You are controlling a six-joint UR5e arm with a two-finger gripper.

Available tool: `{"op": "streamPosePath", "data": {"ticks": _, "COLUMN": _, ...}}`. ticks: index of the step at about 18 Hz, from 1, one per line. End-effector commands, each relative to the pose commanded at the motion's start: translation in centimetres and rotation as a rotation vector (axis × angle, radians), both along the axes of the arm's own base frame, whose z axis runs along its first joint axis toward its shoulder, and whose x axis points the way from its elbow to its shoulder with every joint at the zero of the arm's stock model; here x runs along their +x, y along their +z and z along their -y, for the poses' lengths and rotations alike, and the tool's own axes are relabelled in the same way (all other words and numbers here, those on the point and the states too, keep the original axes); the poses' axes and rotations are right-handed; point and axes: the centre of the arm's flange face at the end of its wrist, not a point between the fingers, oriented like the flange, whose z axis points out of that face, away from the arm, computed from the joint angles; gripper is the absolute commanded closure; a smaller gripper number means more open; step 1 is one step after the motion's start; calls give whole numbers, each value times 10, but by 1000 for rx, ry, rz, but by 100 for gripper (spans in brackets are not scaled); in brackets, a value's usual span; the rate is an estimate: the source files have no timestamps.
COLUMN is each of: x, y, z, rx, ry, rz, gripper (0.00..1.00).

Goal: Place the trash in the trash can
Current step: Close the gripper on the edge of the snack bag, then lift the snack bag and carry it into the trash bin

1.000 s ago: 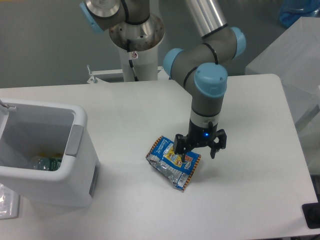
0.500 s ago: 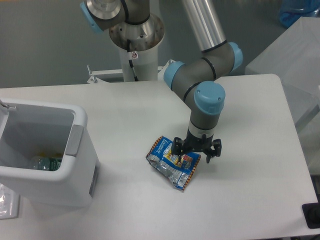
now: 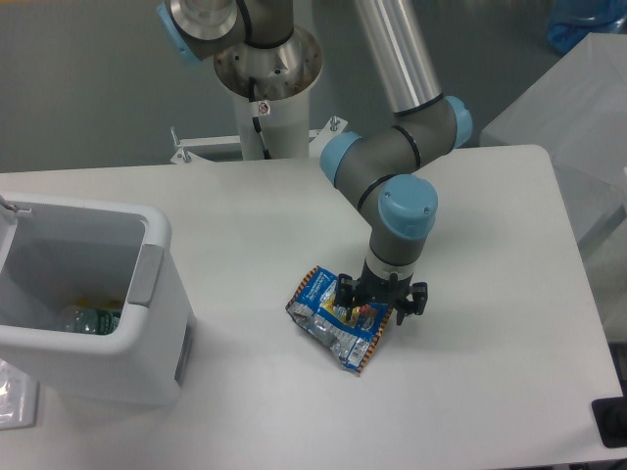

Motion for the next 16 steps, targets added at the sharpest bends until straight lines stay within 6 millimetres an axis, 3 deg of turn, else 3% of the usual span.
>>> {"op": "streamPosePath", "data": {"ticks": 7, "x": 8, "y": 7, "z": -7, "rx": 6, "ry": -10, "rz": -4, "gripper": 98}}
{"op": "streamPosePath", "data": {"ticks": 10, "x": 5, "y": 12, "z": -6, "rx": 12, "ry": -7, "rz": -6, "gripper": 100}}
{"op": "streamPosePath", "data": {"ticks": 12, "x": 5, "y": 26, "z": -5, "rx": 26, "ry": -4, "rz": -24, "gripper": 100}}
{"op": "streamPosePath", "data": {"ticks": 16, "x": 1, "y": 78, "z": -2, "rx": 105, "ry": 38, "rz": -73, "gripper": 100}}
